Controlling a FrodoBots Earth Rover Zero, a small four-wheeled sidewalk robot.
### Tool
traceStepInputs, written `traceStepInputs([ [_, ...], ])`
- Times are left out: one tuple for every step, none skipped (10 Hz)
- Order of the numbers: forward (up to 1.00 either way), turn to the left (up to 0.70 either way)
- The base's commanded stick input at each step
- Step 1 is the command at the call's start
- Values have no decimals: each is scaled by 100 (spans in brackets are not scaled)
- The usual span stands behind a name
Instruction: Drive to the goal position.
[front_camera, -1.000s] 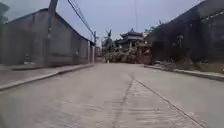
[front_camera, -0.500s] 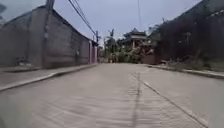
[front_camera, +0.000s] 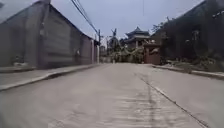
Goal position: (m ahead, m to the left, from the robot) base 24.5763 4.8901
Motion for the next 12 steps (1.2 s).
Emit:
traceStepInputs([
  [100,0],
  [100,0],
  [100,0],
  [100,0],
  [100,0],
  [100,0],
  [100,0],
  [100,0],
  [100,0],
  [100,0],
  [100,0],
  [100,0],
])
